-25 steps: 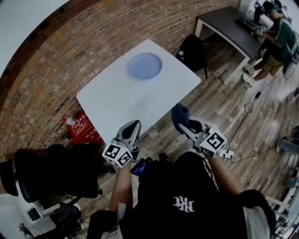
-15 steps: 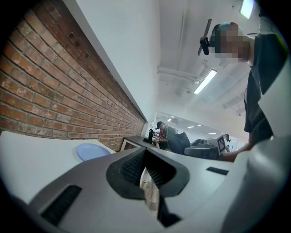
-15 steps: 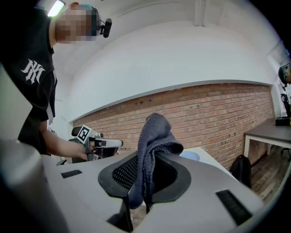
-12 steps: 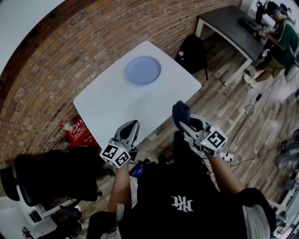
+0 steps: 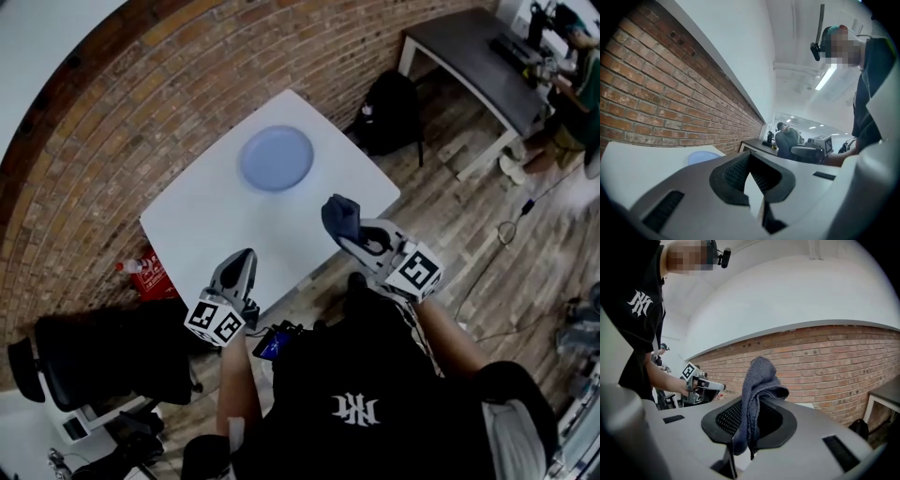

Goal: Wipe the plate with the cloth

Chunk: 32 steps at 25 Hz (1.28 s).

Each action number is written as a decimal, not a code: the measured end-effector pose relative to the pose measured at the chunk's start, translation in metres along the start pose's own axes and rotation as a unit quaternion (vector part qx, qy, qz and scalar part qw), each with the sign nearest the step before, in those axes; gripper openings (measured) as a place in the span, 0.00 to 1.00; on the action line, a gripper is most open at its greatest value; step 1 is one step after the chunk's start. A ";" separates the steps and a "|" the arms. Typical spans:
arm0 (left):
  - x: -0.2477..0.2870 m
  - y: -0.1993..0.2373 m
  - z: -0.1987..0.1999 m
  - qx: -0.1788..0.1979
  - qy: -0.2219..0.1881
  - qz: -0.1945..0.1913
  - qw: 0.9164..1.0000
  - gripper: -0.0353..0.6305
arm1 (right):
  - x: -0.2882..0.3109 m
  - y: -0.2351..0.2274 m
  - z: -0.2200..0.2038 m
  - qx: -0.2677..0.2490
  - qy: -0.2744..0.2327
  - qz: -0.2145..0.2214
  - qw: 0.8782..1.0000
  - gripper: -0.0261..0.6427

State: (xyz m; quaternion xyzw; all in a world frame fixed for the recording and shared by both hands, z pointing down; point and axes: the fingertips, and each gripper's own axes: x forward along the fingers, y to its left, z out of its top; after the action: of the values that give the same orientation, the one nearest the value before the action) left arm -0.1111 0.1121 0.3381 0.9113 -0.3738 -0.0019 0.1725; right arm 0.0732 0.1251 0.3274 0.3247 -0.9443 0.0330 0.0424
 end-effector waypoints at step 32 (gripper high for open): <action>0.087 0.079 0.058 -0.023 0.019 0.129 0.991 0.05 | 0.078 -0.167 0.037 0.020 -0.024 0.079 0.996 0.16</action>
State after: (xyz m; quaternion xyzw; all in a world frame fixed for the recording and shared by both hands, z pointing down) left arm -0.1097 -0.0178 0.3192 0.8510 -0.4850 0.0294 0.1992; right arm 0.1124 -0.0576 0.3048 0.2508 -0.9668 0.0475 0.0108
